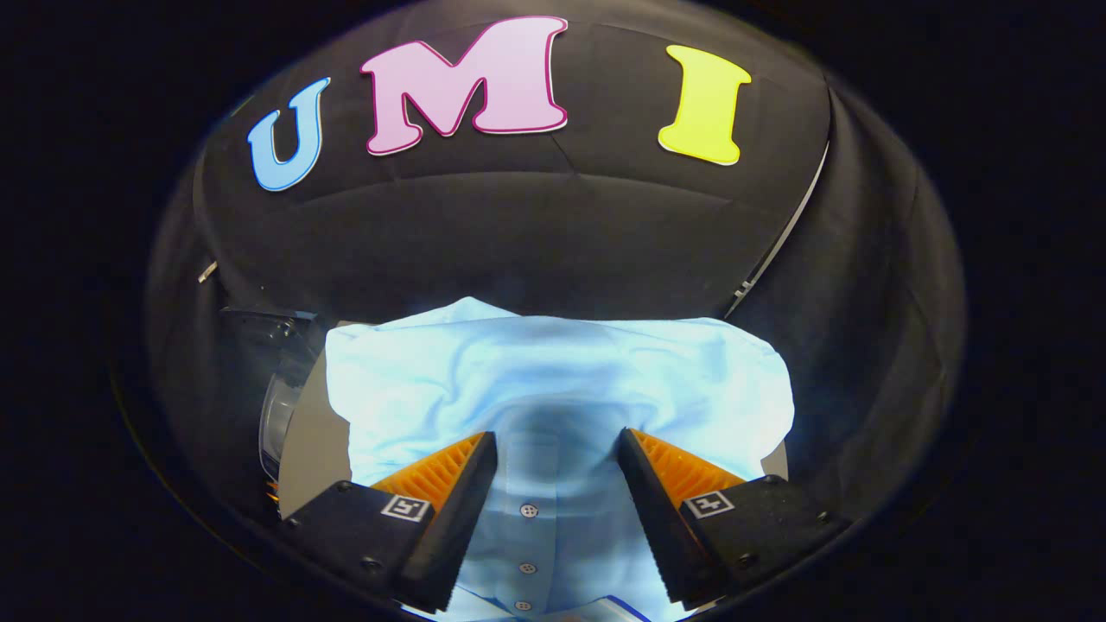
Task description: Put the clothes into the washing machine and then close the washing machine lid.
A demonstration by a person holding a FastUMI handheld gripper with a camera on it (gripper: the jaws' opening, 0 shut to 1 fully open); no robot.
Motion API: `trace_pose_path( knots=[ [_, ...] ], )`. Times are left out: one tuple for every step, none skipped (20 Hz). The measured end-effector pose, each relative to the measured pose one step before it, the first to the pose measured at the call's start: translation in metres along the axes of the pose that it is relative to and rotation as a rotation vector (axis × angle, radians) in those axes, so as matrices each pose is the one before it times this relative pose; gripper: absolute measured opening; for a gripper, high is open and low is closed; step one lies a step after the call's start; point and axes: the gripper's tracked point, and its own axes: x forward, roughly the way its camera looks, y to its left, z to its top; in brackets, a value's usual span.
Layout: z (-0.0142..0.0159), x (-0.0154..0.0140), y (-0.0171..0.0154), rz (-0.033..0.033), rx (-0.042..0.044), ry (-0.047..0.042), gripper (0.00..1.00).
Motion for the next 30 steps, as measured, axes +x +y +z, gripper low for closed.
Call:
trace_pose_path(
  knots=[
    [-0.00064, -0.00056, 0.0001, 0.00796, -0.00792, 0.0015, 0.9],
    [0.00047, 0.00037, -0.00004, 0.00618, -0.00191, -0.00145, 0.86],
    [0.00013, -0.00088, -0.00012, 0.00238, -0.00423, 0.00122, 0.74],
    [0.00047, 0.00016, 0.00076, 0.00868, -0.00678, -0.00114, 0.68],
    [0.00113, -0.00019, 0.00081, 0.00553, 0.01093, -0.00672, 0.68],
    [0.00037, -0.00019, 0.00216, 0.00934, -0.00456, -0.00641, 0.27],
    [-0.00031, 0.002, -0.00002, 0.00829, -0.00235, -0.00515, 0.26],
    [-0.00026, 0.00071, 0.00036, 0.00798, 0.00417, -0.00266, 0.26],
    [-0.00055, -0.0024, -0.00121, 0.00986, 0.0078, -0.00215, 0.26],
    [-0.00039, -0.00171, 0.00054, 0.01104, 0.01134, -0.00179, 0.26],
    [-0.00028, -0.00052, 0.00083, 0.0102, 0.01532, -0.0041, 0.26],
    [0.0003, -0.00113, 0.00016, 0.00571, 0.01385, -0.00837, 0.26],
    [-0.00026, -0.00084, -0.00037, 0.00026, 0.0035, -0.00701, 0.26],
    [-0.00078, -0.00138, 0.00152, -0.00132, -0.00252, -0.00315, 0.26],
    [-0.0008, -0.00218, 0.0023, 0.00536, -0.00126, -0.0043, 0.26],
    [0.00038, -0.00234, 0.00388, 0.01338, 0.00211, -0.00326, 0.26],
    [0.00003, -0.00206, 0.00379, 0.01098, 0.0096, -0.00455, 0.26],
    [0.00135, -0.00356, 0.00416, 0.00768, 0.01135, -0.01037, 0.26],
    [0.0007, -0.00437, 0.0049, 0.00801, 0.00238, -0.00892, 0.26],
    [0.00173, -0.00526, 0.00678, 0.01085, -0.00354, -0.01021, 0.26],
    [0.00254, -0.00635, 0.0072, 0.012, -0.00426, -0.01287, 0.26],
    [0.00358, -0.00666, 0.00767, 0.01265, -0.0059, -0.01258, 0.26],
    [0.0048, -0.00675, 0.00875, 0.01206, -0.00512, -0.01315, 0.26],
    [0.00502, -0.00681, 0.00958, 0.01462, -0.00747, -0.01213, 0.26],
    [0.00457, -0.00703, 0.01033, 0.01564, -0.00707, -0.01161, 0.26],
    [0.00547, -0.00622, 0.01054, 0.01616, -0.00546, -0.01232, 0.26],
    [0.00348, -0.00548, 0.01375, 0.0167, -0.0098, -0.0141, 0.26],
    [0.00464, -0.00411, 0.01155, 0.01306, -0.01091, -0.01297, 0.26],
    [0.00388, -0.00226, 0.01199, 0.01194, -0.01046, -0.01412, 0.26],
    [0.00456, -0.00068, 0.01256, 0.0139, -0.0084, -0.01273, 0.26]
  ],
)
